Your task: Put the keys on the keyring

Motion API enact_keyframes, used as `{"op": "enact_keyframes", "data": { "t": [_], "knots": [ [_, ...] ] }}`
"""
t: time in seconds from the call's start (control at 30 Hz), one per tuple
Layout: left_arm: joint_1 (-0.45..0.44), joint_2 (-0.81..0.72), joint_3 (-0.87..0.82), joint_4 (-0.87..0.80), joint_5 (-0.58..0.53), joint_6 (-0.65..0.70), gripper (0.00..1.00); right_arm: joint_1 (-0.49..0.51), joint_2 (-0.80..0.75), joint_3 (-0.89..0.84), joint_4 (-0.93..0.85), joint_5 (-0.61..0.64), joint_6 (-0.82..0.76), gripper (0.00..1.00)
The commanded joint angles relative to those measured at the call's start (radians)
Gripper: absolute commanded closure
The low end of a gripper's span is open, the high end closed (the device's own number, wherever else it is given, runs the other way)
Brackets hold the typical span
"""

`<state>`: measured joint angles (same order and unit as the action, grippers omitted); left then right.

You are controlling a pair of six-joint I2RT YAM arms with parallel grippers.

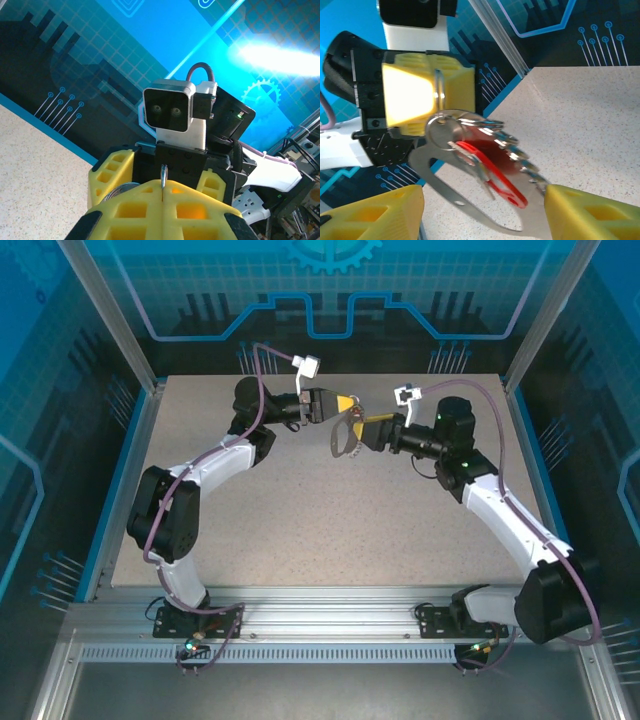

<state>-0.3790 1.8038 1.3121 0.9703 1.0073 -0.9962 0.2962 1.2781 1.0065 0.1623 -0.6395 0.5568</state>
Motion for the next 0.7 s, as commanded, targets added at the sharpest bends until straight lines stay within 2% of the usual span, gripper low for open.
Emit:
{"op": "enact_keyframes", "data": {
  "t": [0.0,0.23,0.37,0.5,0.67],
  "knots": [
    [-0.008,-0.046,0.011,0.017,-0.012,0.004,1.0,0.011,0.018,0.043,0.037,0.02,-0.021,0.34],
    [-0.009,-0.042,0.014,0.018,-0.015,0.004,1.0,0.01,0.048,0.065,0.078,-0.022,-0.009,0.37],
    [-0.009,-0.039,0.015,0.016,-0.016,0.004,1.0,0.011,0.049,0.046,0.146,-0.089,0.002,0.52],
    [-0.009,-0.034,0.019,0.01,-0.021,0.004,1.0,0.009,0.046,0.036,0.143,-0.117,-0.005,0.67],
    [-0.009,-0.033,0.022,0.009,-0.024,0.006,1.0,0.008,0.041,0.025,0.131,-0.125,-0.011,0.73]
  ]
}}
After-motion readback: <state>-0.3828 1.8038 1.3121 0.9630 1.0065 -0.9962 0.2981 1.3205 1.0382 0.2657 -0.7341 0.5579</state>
